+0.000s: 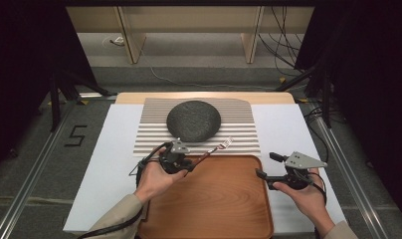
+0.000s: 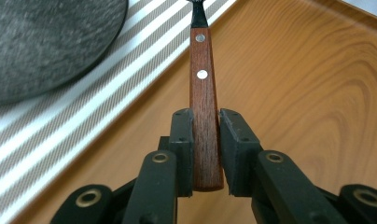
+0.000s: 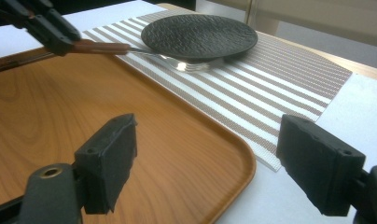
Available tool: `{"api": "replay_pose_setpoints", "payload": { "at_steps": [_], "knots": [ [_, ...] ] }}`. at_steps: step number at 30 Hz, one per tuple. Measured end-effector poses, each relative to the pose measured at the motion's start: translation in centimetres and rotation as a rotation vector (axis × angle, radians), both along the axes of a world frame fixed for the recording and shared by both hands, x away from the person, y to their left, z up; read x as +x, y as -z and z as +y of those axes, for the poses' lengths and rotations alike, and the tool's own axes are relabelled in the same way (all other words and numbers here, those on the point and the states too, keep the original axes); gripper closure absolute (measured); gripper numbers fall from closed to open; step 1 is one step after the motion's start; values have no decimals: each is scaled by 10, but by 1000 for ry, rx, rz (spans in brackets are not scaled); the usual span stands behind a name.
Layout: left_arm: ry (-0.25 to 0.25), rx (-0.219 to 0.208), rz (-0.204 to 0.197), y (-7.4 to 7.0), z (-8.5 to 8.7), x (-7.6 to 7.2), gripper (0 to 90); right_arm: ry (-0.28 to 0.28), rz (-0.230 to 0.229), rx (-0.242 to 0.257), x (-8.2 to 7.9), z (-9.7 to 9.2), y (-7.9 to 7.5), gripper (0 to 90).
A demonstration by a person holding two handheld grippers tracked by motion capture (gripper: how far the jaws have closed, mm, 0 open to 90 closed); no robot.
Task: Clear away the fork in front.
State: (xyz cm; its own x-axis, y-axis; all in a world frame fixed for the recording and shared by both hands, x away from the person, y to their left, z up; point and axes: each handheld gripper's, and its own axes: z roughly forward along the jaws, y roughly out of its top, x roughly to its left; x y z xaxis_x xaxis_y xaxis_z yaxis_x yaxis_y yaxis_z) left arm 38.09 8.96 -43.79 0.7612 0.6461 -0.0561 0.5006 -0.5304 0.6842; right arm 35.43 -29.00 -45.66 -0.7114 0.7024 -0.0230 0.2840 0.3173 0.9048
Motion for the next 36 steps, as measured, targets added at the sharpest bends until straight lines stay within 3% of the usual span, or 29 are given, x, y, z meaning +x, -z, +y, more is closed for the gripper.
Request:
{"api": "replay_pose_setpoints", "payload": {
  "at_steps": [18,25,36],
  "knots": [
    [-119,-19,55,17,52,-71,756,-3,-2,-5,1,3,-1,211],
    [-139,-13,58,23,61,-80,755,-11,-1,-10,2,5,-1,211],
    [-148,-8,72,32,58,-82,754,-12,1,-5,3,5,0,211]
  ]
}}
